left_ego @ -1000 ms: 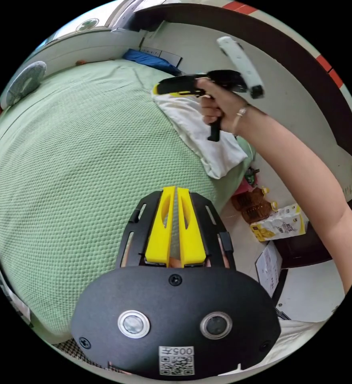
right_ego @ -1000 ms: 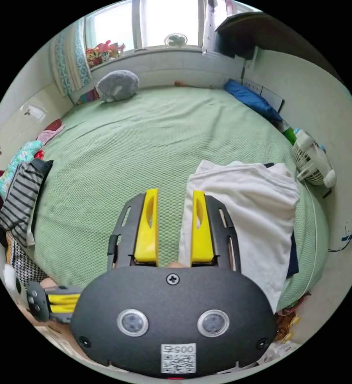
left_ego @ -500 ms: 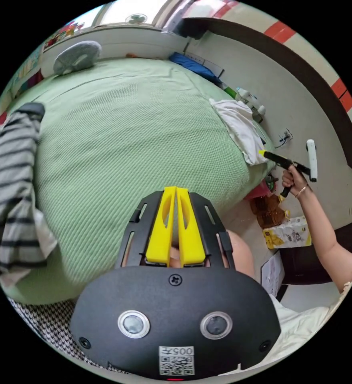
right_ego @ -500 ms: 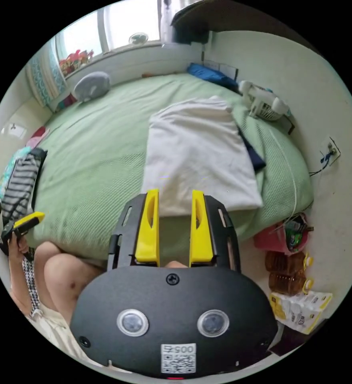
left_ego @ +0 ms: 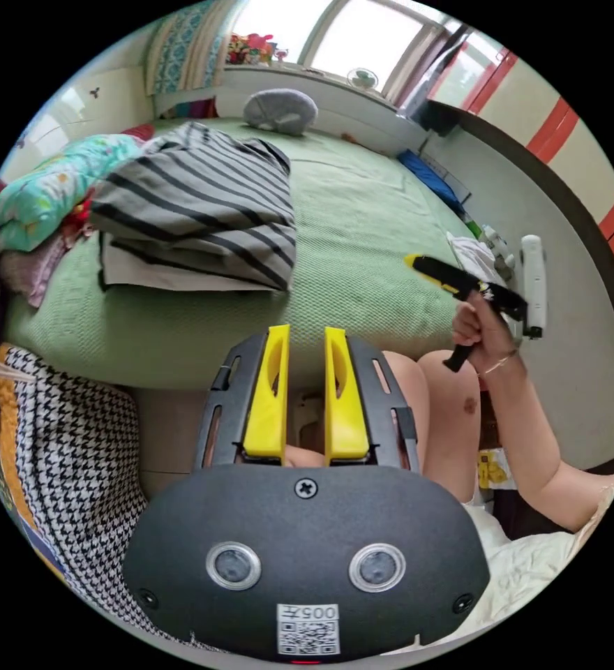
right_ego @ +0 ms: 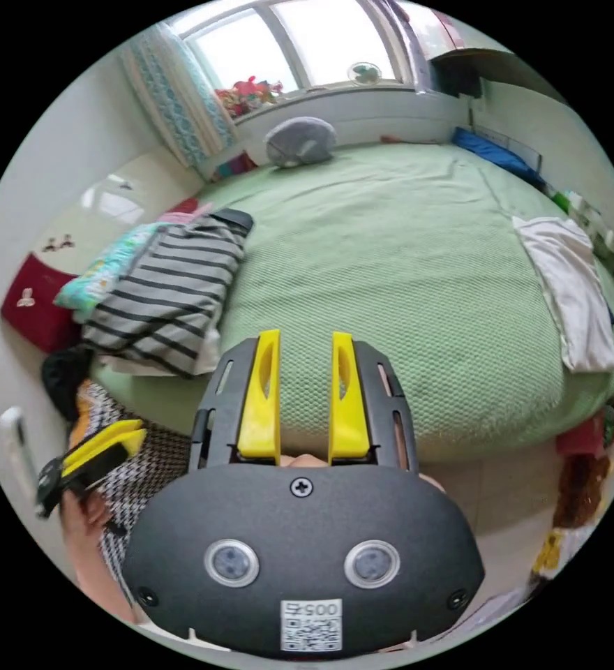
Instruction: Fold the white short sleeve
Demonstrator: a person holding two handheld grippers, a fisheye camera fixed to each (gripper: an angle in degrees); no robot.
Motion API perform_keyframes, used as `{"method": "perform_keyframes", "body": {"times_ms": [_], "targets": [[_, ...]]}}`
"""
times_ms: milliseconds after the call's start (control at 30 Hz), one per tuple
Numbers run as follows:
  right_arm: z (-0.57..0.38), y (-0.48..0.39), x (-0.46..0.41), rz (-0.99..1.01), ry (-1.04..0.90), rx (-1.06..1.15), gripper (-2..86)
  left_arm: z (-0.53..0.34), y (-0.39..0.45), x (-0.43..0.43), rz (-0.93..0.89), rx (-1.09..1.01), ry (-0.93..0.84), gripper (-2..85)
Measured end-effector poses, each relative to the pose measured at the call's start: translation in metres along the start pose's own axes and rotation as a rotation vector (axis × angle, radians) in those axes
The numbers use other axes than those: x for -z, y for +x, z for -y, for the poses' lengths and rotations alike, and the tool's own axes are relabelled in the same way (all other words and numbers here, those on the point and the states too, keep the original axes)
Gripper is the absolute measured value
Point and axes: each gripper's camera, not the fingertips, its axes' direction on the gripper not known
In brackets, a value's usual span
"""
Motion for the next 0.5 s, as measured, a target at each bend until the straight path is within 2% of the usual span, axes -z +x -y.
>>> {"method": "perform_keyframes", "body": {"times_ms": [67, 133, 333, 400, 500], "targets": [[-0.005, -0.015, -0.034, -0.194, -0.067, -0.038, 6.5, -0.019, -0.020, 0.032, 0.054, 0.038, 0.065, 9.6], [-0.011, -0.013, -0.049, -0.230, -0.102, -0.046, 7.1, -0.030, -0.032, 0.050, 0.111, 0.052, 0.102, 10.5], [-0.036, 0.000, -0.038, -0.079, -0.052, -0.024, 8.6, -0.009, -0.079, 0.085, 0.255, 0.107, 0.215, 15.0], [-0.040, -0.006, -0.032, -0.101, -0.016, 0.026, 8.8, 0.007, -0.093, 0.095, 0.275, 0.138, 0.262, 16.3], [-0.044, -0.014, -0.040, -0.153, -0.067, 0.088, 9.9, 0.030, -0.115, 0.103, 0.270, 0.194, 0.289, 17.8]]}}
